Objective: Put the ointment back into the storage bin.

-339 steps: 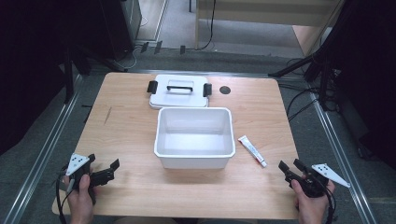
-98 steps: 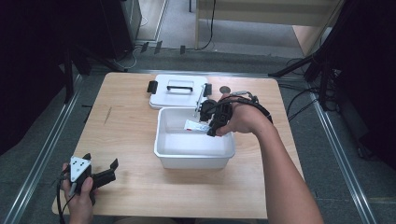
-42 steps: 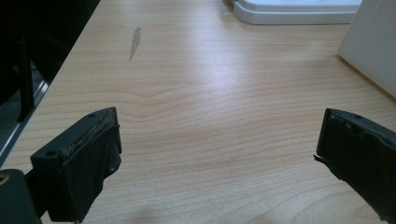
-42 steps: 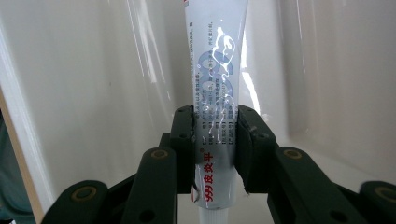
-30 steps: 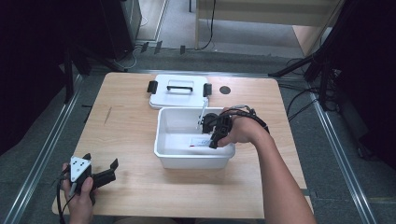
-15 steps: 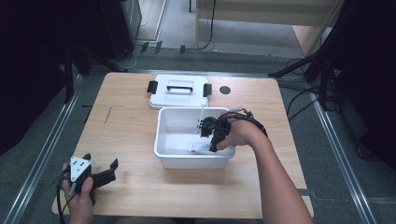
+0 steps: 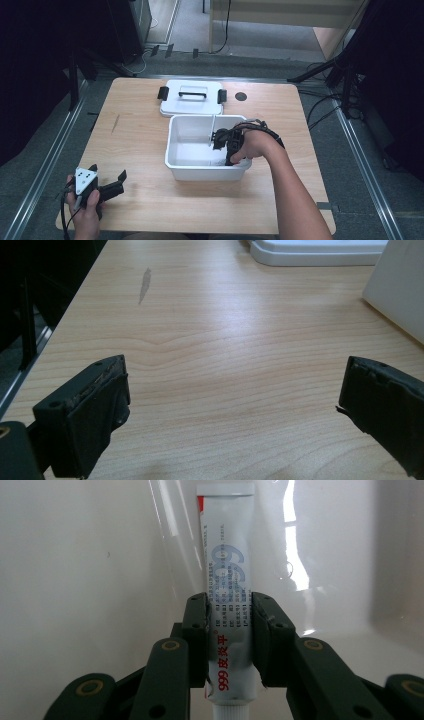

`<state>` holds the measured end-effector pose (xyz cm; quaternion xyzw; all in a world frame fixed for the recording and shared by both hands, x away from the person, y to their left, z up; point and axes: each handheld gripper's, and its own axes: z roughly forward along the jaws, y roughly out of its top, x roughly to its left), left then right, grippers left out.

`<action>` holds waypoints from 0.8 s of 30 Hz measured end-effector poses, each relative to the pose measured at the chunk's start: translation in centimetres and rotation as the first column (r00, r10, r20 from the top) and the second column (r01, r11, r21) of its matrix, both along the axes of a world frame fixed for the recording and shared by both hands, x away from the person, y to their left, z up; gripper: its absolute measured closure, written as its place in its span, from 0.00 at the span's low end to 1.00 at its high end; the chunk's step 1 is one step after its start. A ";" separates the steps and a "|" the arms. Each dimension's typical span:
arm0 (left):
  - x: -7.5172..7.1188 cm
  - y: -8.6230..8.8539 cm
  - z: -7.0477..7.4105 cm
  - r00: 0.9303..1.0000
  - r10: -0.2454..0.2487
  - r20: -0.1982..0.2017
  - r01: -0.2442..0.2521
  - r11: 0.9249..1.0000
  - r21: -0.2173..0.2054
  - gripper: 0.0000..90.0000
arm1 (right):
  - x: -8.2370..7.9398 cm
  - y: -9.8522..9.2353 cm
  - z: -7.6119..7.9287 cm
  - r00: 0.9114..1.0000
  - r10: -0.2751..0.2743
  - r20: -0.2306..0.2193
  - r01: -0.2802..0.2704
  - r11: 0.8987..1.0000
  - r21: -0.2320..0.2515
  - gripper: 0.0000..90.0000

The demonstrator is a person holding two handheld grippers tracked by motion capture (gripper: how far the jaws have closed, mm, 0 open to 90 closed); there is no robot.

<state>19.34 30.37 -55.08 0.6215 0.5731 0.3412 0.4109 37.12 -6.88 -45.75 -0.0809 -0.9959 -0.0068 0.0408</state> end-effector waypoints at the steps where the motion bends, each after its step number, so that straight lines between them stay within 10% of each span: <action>1: 0.0 0.0 0.0 1.000 0.000 0.000 0.000 1.000 0.000 0.01 | 0.0 0.1 -0.1 1.000 -0.007 -0.006 0.007 1.000 -0.002 0.79; 24: 0.0 0.0 0.0 1.000 0.000 0.000 0.000 1.000 0.000 0.01 | -0.1 0.1 -0.2 1.000 0.001 -0.024 -0.001 1.000 -0.013 0.80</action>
